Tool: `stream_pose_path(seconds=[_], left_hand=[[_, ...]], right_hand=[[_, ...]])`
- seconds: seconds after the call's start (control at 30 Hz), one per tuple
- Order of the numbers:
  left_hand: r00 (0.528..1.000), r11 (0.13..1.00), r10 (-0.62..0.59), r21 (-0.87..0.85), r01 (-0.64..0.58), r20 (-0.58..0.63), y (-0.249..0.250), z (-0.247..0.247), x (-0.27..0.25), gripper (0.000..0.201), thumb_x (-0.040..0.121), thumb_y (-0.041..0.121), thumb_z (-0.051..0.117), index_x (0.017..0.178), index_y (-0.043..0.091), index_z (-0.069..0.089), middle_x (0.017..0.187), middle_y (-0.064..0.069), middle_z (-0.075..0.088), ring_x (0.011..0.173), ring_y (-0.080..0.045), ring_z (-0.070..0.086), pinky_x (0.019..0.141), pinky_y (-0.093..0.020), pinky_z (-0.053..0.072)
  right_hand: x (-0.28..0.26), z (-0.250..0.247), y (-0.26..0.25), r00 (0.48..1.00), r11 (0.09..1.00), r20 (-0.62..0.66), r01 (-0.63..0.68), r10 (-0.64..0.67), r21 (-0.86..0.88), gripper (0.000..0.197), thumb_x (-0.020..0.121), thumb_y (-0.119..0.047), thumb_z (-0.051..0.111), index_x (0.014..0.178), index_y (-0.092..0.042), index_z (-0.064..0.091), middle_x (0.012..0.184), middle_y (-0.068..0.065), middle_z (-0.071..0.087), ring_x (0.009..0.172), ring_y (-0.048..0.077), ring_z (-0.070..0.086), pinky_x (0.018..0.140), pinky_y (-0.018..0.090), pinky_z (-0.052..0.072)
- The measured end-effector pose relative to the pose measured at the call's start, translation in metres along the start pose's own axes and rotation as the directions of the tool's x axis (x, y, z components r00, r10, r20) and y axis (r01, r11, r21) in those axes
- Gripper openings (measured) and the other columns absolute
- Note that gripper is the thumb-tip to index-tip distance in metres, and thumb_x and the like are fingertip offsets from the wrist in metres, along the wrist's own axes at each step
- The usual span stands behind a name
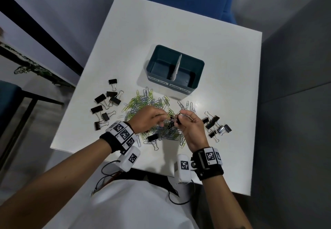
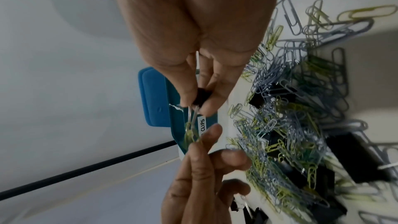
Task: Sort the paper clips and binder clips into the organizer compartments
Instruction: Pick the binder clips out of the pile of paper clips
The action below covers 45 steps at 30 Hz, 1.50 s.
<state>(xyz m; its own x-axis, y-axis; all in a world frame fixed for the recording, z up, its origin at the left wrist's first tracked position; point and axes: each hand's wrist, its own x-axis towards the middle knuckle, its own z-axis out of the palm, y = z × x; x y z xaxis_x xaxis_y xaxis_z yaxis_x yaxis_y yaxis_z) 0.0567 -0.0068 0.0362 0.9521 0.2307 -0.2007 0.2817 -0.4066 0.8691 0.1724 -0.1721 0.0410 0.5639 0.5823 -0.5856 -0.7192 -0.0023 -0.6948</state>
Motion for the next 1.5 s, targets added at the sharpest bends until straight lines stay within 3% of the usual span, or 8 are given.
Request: stream_pose_path(seconds=[0.2,0.37,0.63,0.9,1.03,1.17,1.3,1.5], left_hand=[[0.997,0.988,-0.049,0.143,0.056,-0.052,-0.006,-0.007,-0.005,0.021,0.097,0.028,0.052,0.095,0.018,0.07,0.072,0.009,0.068,0.063,0.002,0.062,0.06,-0.02,0.046],[0.98,0.925,-0.163,0.328,0.193,-0.115,-0.027,-0.008,-0.001,0.025,0.097,0.032,0.05,0.078,0.021,0.062,0.068,0.006,0.064,0.063,-0.013,0.06,0.058,-0.027,0.046],[0.916,0.806,-0.289,0.446,0.389,-0.277,-0.049,-0.014,-0.017,0.009,0.093,0.028,0.055,0.098,0.021,0.059,0.092,0.003,0.066,0.081,-0.022,0.061,0.06,-0.029,0.041],[0.823,0.562,-0.469,0.61,0.558,-0.321,-0.062,-0.007,-0.058,0.056,0.09,0.043,0.055,0.128,0.005,0.04,0.116,-0.015,0.047,0.101,-0.032,0.053,0.063,-0.039,0.046],[0.81,0.613,-0.528,0.546,0.571,-0.255,-0.064,0.009,-0.059,0.071,0.09,0.044,0.058,0.138,0.003,0.027,0.126,-0.016,0.038,0.11,-0.032,0.047,0.071,-0.041,0.047],[0.883,0.73,-0.426,0.501,0.465,-0.199,-0.054,0.022,-0.045,0.063,0.092,0.029,0.059,0.141,0.006,0.026,0.132,-0.015,0.036,0.115,-0.03,0.045,0.079,-0.039,0.049],[0.935,0.775,-0.32,0.524,0.352,-0.153,-0.044,0.014,-0.054,0.061,0.091,0.03,0.06,0.141,0.012,0.031,0.134,-0.01,0.037,0.114,-0.029,0.047,0.071,-0.041,0.051],[0.807,0.598,-0.584,0.625,0.502,-0.089,-0.068,-0.013,-0.102,0.063,0.083,0.052,0.064,0.12,0.009,0.037,0.109,-0.01,0.052,0.091,-0.028,0.057,0.062,-0.033,0.039]], right_hand=[[0.009,-0.014,0.001,0.981,0.966,-0.154,0.077,-0.117,-0.246,0.017,0.086,0.009,0.063,0.103,0.007,0.062,0.077,0.009,0.057,0.073,0.018,0.061,0.069,0.029,0.057],[0.019,-0.029,0.001,0.942,0.922,-0.268,0.092,-0.203,-0.376,0.019,0.084,0.009,0.064,0.087,-0.009,0.068,0.078,0.005,0.063,0.073,0.018,0.061,0.069,0.03,0.057],[0.038,-0.092,-0.021,0.767,0.557,-0.324,0.051,-0.553,-0.829,0.016,0.082,0.001,0.064,0.091,-0.012,0.067,0.087,0.007,0.069,0.082,0.022,0.065,0.079,0.025,0.053],[0.048,-0.132,-0.027,0.793,0.348,-0.278,-0.09,-0.543,-0.933,0.021,0.082,-0.005,0.064,0.101,-0.012,0.068,0.1,0.014,0.065,0.091,0.03,0.062,0.077,0.03,0.047],[0.033,-0.119,-0.021,0.745,0.246,-0.139,0.034,-0.653,-0.969,0.02,0.083,-0.003,0.062,0.102,-0.009,0.068,0.101,0.014,0.061,0.09,0.028,0.058,0.08,0.039,0.05],[0.013,-0.096,0.006,0.818,0.194,0.068,0.215,-0.572,-0.957,0.019,0.085,-0.003,0.063,0.103,-0.01,0.066,0.103,0.009,0.063,0.074,0.016,0.06,0.068,0.035,0.053],[-0.002,-0.096,0.031,0.897,0.003,0.219,0.238,-0.384,-0.971,0.033,0.086,-0.011,0.066,0.118,-0.016,0.059,0.114,0.006,0.057,0.086,0.023,0.062,0.064,0.031,0.051],[-0.016,-0.109,0.042,0.953,0.016,-0.002,0.003,-0.302,-1.0,0.069,0.075,-0.039,0.08,0.13,-0.016,0.045,0.125,0.014,0.042,0.095,0.032,0.057,0.069,0.042,0.055]])
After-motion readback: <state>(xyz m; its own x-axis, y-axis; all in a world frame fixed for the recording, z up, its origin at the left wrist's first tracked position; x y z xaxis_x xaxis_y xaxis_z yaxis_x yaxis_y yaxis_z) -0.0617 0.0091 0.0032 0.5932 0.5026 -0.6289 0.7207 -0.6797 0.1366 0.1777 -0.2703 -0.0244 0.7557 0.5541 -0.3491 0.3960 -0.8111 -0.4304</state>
